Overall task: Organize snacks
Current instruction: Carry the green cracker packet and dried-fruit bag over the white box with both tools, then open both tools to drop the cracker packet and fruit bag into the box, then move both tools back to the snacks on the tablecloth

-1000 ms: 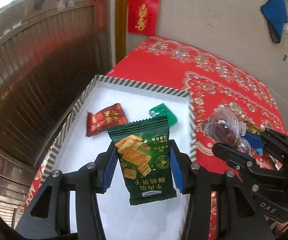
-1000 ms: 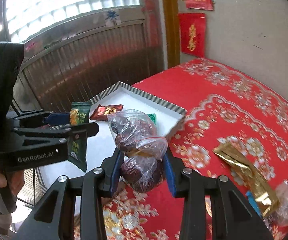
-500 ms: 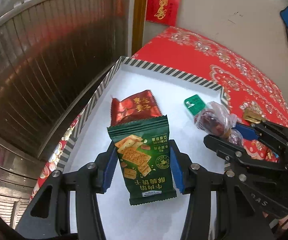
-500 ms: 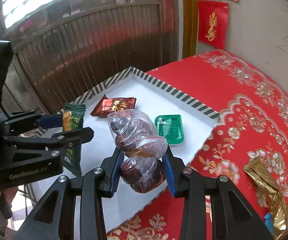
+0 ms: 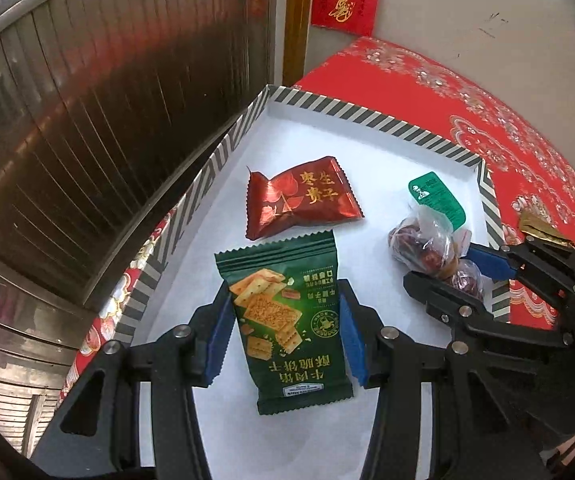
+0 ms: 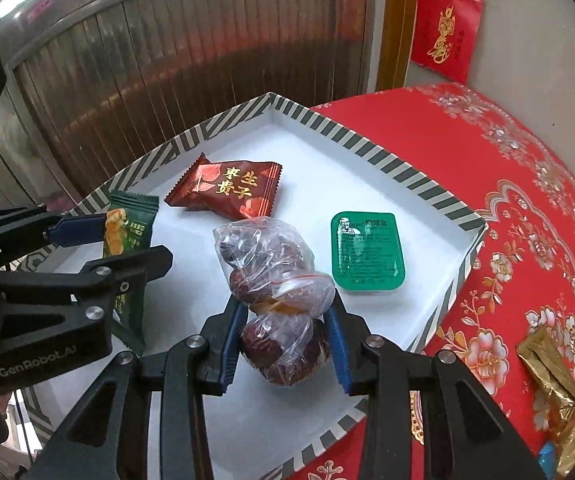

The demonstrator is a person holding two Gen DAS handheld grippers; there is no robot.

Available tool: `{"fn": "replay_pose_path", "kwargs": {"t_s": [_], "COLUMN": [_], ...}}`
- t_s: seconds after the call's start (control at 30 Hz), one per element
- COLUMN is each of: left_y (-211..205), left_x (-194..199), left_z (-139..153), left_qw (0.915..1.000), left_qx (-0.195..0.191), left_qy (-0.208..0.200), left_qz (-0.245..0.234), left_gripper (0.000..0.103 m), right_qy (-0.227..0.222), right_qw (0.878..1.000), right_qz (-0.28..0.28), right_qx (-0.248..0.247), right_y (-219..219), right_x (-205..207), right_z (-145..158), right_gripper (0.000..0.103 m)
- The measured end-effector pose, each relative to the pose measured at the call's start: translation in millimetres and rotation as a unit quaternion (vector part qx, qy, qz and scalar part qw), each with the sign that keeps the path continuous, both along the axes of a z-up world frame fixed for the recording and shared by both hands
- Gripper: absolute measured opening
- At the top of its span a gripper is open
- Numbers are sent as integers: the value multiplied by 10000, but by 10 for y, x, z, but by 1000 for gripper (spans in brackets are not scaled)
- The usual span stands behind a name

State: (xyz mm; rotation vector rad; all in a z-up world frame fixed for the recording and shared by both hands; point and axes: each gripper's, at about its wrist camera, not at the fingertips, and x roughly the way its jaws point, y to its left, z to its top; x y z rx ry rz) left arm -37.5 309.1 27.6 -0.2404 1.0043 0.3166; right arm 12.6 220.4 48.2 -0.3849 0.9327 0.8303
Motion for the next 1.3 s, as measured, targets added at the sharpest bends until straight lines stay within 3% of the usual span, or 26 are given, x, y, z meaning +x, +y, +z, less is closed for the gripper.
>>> {"fn": "replay_pose_path", "kwargs": {"t_s": [0.4,0.57,0.63,0.9,1.07,1.3], "left_y": [19,20,12,-44,-110,-429], "left_x": [1,-31,-57,-158,-235,-284], "left_z": [-66,-50,-24,113,252,467], "left_qw": [9998,9996,9994,9989,9977,9966], "left_qx": [67,103,165,286,402,529], "left_qy": [78,78,56,-108,-328,-609], "left_qz": [162,254,295,359,425,132], "left_gripper": [51,63,72,77,82,86], "right_qy": [-123,-128,-151,-232,-374,-425], "right_qw": [9999,9998,9996,9990,9973,9942], "right_qz": [119,152,154,18,-172,-555], "right_qx": [7,102,174,374,607,813], "right_y": [19,-10,-34,-160,-332,-749], "right_x": [-123,-198,-237,-327,-411,-480], "right_z": [13,59,93,216,355,449], "right_gripper": [46,55,57,60,71,76]}}
